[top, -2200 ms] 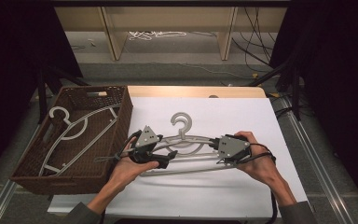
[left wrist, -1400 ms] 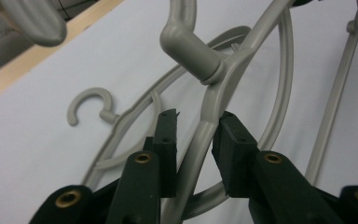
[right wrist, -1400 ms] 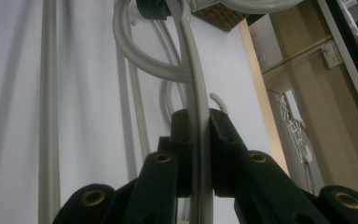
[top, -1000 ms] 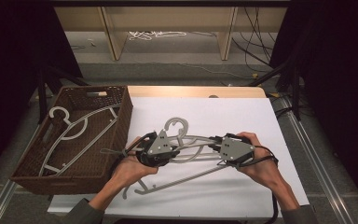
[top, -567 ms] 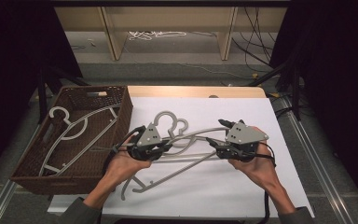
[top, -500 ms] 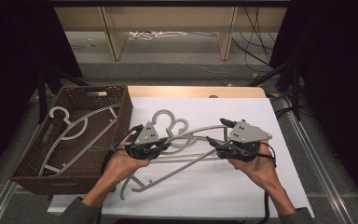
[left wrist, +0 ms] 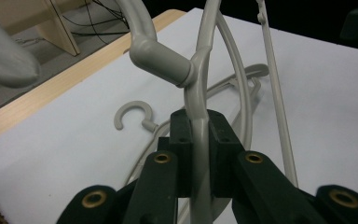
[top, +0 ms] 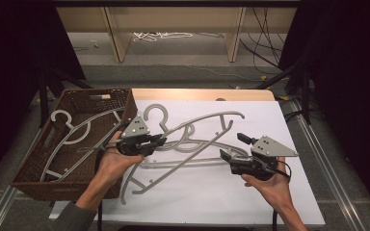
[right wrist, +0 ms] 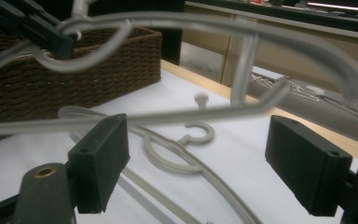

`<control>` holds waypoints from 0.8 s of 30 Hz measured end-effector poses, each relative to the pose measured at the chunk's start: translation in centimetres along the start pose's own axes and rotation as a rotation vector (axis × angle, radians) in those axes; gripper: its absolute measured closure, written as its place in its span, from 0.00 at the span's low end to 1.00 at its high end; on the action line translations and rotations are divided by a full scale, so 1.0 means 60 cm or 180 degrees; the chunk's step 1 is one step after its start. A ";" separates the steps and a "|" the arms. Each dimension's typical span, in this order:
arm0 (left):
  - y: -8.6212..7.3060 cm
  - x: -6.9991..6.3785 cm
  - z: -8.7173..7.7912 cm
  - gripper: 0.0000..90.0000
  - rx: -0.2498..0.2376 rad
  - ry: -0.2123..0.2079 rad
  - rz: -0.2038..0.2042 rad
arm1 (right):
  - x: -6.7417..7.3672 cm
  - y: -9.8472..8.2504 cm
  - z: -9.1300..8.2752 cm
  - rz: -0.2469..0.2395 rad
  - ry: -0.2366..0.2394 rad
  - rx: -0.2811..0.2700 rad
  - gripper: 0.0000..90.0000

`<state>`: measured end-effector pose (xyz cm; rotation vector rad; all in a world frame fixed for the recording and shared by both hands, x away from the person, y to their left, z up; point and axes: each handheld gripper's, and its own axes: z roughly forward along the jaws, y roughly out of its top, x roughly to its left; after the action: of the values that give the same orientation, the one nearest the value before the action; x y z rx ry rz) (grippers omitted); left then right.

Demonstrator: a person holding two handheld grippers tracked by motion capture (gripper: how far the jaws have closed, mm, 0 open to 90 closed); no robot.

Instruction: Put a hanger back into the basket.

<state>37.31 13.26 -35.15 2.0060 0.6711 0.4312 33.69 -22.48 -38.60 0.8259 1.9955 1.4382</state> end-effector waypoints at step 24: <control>0.054 0.062 -0.118 0.91 -0.0282 -0.0029 -0.0408 | 0.008 -0.044 -0.006 0.0103 -0.0023 -0.0004 0.19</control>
<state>37.28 18.99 -28.73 1.8687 0.7571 0.3687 32.68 -23.00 -41.03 0.8653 1.9840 1.4523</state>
